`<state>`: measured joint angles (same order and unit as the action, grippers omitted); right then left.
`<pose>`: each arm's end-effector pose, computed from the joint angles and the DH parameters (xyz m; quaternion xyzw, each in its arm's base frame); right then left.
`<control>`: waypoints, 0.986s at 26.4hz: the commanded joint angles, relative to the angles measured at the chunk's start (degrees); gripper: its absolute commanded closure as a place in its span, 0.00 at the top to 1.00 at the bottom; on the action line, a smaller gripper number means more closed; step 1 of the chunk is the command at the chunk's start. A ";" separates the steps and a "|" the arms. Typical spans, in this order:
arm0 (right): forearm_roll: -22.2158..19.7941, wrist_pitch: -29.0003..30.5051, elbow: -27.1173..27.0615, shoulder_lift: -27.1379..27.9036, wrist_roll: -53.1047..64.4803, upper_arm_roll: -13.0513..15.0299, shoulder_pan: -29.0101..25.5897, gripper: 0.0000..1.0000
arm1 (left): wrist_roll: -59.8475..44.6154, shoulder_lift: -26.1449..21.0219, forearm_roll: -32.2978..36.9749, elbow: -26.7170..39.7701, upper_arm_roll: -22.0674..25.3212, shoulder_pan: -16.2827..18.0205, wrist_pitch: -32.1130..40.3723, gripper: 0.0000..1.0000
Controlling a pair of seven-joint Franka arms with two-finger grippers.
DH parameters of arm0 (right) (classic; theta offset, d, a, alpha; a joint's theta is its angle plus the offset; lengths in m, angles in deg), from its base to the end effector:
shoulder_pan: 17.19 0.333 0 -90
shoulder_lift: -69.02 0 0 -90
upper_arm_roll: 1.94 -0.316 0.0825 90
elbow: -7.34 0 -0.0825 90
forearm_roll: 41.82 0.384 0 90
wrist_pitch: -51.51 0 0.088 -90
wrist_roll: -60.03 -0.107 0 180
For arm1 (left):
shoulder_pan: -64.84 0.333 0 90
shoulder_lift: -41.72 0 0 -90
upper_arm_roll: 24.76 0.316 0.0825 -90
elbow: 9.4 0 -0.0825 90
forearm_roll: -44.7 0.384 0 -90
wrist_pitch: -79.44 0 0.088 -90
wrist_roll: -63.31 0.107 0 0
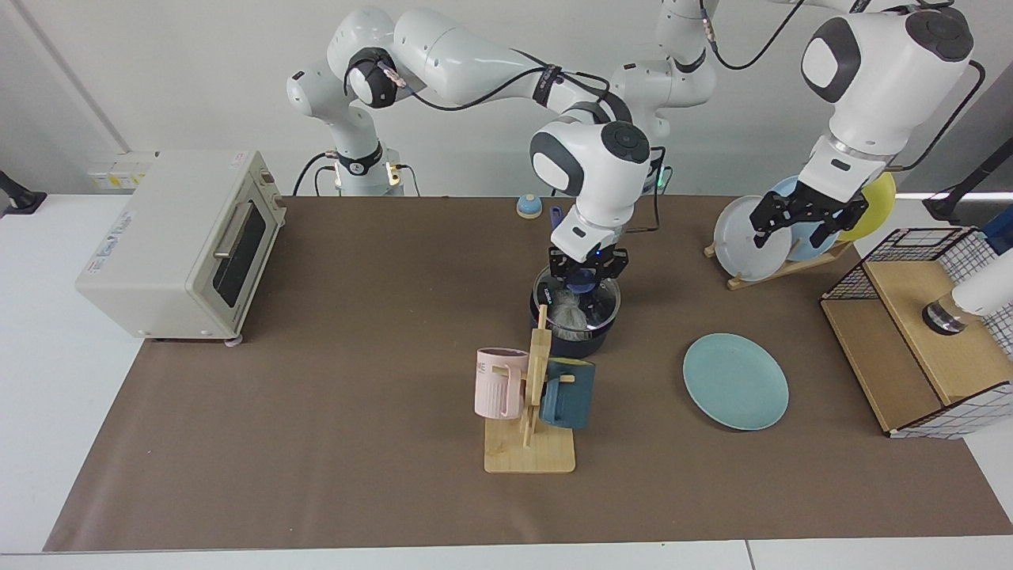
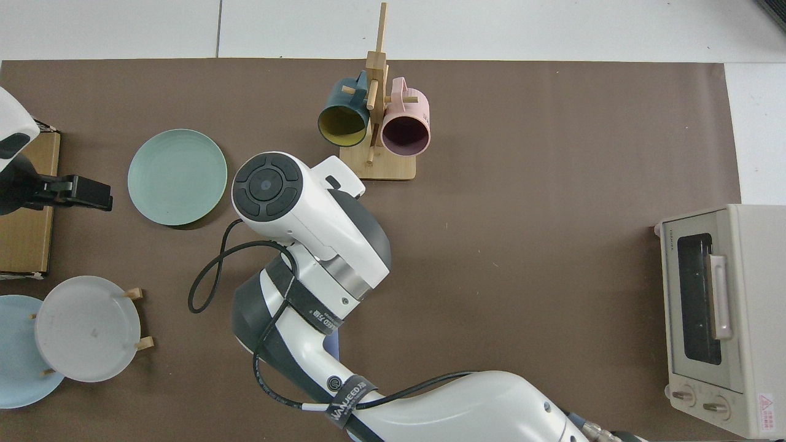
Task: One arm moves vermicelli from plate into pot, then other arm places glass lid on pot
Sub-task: 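Lower the glass lid onto the pot with the right gripper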
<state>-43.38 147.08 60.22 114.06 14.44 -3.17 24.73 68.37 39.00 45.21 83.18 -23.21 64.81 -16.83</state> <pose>0.5583 0.5114 0.4163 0.9995 -0.0227 -0.0105 0.0185 0.5770 0.0158 0.5859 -0.9995 0.0314 -0.0082 0.0055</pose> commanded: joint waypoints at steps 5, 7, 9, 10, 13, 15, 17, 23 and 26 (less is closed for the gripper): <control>-1.07 -0.74 -1.46 0.31 -0.64 0.27 0.01 0.00 | 0.48 0.62 0.36 0.15 -0.40 0.56 0.99 1.00; -1.25 -0.65 -1.46 0.40 -0.55 0.27 -0.08 0.00 | 0.48 0.62 0.36 0.15 -0.40 0.56 0.99 1.00; -1.25 -0.48 -1.46 0.40 -0.55 0.27 -0.08 0.00 | 0.48 0.62 0.36 0.15 -0.40 0.56 0.91 1.00; -1.25 -0.48 -1.46 0.40 -0.55 0.27 -0.08 0.00 | 0.39 0.62 0.36 0.15 -0.40 0.48 0.91 1.00; -1.34 -0.39 -1.46 0.40 -0.55 0.27 0.01 0.00 | 0.48 0.62 0.36 0.15 -0.40 0.48 0.73 1.00; -1.34 -0.21 -1.46 0.40 -0.55 0.35 -0.08 0.00 | 0.48 0.62 0.36 0.15 -0.40 0.48 0.73 1.00; -1.34 0.40 -1.46 0.40 -0.46 0.36 -0.34 0.00 | 0.39 0.62 0.36 0.15 -0.40 0.48 0.47 1.00; -1.43 1.19 -1.38 0.49 0.15 0.36 -0.34 0.00 | 0.39 0.62 0.36 0.15 -0.40 0.48 0.47 1.00; -1.43 1.54 -1.38 0.40 0.33 0.36 -0.34 0.00 | 0.48 0.62 0.36 0.15 -0.40 0.48 0.47 1.00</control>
<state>-43.88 147.52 59.98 114.06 14.44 -2.69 24.52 68.37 39.00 45.21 83.18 -23.22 64.81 -16.77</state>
